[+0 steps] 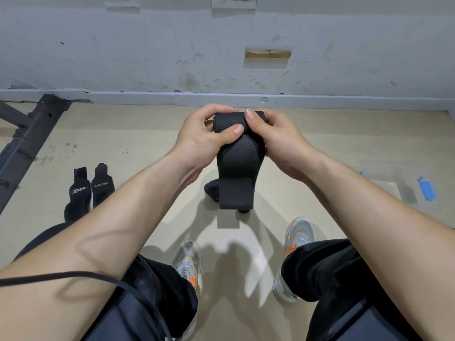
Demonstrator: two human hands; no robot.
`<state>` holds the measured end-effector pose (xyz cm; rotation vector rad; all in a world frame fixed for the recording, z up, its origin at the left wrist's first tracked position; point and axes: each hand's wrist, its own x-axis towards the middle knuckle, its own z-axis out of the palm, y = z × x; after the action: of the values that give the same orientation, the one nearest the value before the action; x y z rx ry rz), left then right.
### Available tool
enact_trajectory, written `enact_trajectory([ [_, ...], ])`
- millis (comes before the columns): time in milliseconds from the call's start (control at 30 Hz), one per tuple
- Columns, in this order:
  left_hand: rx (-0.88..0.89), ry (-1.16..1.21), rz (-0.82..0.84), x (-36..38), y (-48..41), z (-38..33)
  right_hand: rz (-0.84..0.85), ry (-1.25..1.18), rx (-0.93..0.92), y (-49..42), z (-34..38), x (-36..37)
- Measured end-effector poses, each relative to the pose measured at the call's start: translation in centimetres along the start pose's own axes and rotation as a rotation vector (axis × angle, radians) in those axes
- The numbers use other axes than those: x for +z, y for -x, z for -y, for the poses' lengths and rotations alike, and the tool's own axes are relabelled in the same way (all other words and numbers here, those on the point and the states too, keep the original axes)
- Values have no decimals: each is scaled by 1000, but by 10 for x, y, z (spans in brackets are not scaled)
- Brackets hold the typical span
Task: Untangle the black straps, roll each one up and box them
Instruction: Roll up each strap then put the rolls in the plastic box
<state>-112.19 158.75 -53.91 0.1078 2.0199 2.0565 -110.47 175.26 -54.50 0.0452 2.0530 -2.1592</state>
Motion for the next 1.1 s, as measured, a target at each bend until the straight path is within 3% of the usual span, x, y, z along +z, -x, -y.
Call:
enact_trajectory([
  [233,-80,-12,61,3,-2,0,-98,-62,-46,-2,-7,-6],
  [467,8,23,22,1,-3,-2,-57,-138,-12,1,1,-7],
  [633,41,11,9,1,0,-3,-11,-10,61,1,2,-4],
  [767,50,6,20,1,1,-3,-58,-67,-8,0,1,-2],
  [1100,-82,42,45,5,-2,-6,-64,-154,-20,0,-2,-6],
])
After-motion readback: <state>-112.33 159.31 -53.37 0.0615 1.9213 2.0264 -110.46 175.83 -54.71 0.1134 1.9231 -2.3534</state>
